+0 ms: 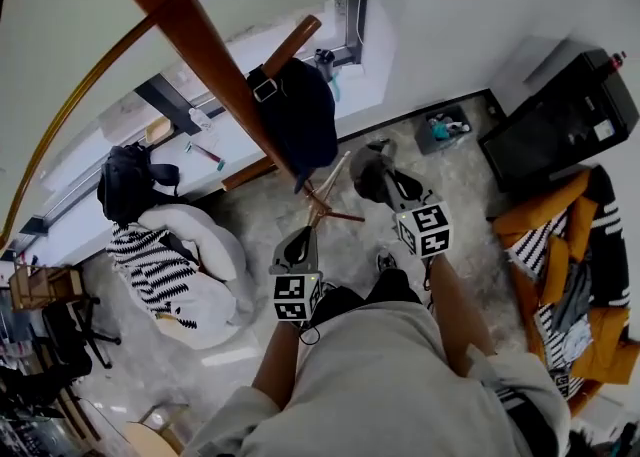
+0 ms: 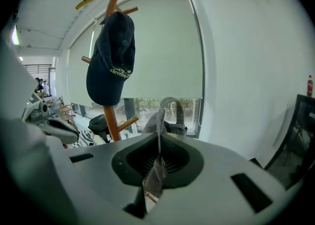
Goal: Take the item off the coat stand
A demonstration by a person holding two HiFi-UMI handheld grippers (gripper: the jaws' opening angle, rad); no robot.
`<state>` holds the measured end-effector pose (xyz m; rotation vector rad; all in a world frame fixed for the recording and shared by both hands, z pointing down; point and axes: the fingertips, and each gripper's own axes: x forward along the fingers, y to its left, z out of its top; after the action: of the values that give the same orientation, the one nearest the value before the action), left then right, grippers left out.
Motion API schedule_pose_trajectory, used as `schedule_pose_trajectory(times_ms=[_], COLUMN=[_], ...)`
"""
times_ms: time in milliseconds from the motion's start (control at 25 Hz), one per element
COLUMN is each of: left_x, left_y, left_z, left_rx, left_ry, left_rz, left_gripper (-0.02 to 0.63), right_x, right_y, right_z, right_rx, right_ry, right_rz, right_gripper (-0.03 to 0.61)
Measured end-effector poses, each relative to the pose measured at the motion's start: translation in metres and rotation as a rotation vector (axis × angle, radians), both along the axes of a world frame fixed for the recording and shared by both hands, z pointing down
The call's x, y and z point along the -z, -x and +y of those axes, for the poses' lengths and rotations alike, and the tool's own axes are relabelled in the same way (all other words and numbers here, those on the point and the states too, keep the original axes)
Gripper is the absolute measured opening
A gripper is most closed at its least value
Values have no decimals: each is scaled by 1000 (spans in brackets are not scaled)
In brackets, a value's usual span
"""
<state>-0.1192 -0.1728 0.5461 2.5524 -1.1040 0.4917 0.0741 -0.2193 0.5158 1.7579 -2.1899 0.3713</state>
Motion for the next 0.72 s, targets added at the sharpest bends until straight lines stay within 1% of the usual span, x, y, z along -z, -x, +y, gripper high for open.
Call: schedule_pose_trajectory(times_ms=[160,320,400,560,720], left_x=[-3,2,11,33,56], left_y=[1,1,2,0,-7], left_z=[7,12,15,23,33], left_rx=[-77,-122,-126,-111,-91], left_ry=[2,-27,-46,-96,-130], left_rz=[-8,-11,-1,27,43], left_gripper=[9,11,11,9,11], right_x=[0,9,18,43,73], right_y=[6,12,13,13,14], right_z=[30,57,70,93,111], right_rx=[-78,-103,-104,-87,-71], right_ry=[-9,-33,-53,-98,-157], right_rz=[-22,-37,-39,-26,-11], right_gripper=[14,14,14,14,14])
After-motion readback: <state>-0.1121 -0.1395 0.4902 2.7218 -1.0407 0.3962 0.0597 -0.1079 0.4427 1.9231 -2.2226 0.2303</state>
